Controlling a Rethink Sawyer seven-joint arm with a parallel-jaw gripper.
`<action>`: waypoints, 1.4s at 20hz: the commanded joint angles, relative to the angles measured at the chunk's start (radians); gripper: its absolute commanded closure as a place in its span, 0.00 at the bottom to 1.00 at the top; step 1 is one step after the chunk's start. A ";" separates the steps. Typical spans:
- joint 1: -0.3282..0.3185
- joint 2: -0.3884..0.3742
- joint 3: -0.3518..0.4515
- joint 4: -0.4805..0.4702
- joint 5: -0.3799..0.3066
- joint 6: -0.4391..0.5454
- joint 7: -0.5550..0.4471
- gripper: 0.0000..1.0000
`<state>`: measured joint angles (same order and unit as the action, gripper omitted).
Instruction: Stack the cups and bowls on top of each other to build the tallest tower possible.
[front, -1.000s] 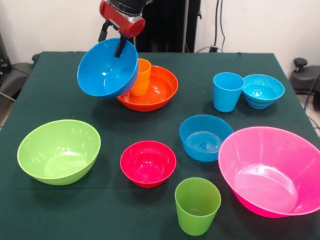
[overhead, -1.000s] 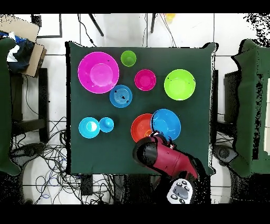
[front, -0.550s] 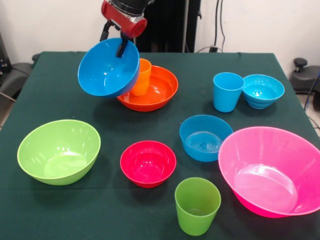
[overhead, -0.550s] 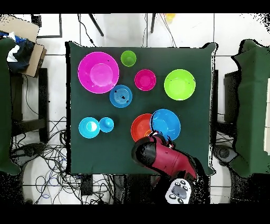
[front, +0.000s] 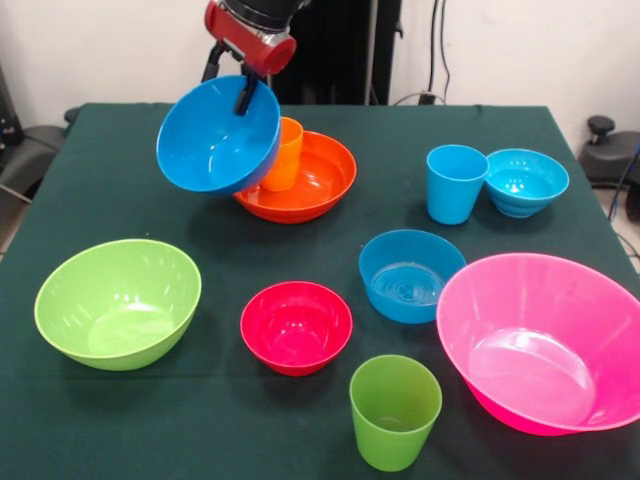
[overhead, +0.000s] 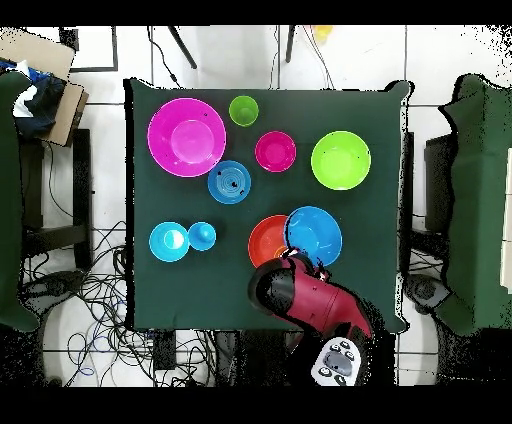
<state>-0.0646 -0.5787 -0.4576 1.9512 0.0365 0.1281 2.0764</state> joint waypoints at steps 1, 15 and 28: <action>0.025 0.015 0.116 0.016 -0.026 0.035 0.092 0.00; 0.036 0.014 0.108 0.015 -0.020 0.048 0.095 0.00; 0.052 0.019 0.091 0.003 -0.014 0.059 0.100 0.00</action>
<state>-0.0384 -0.5784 -0.4577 1.9512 0.0365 0.1281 2.0764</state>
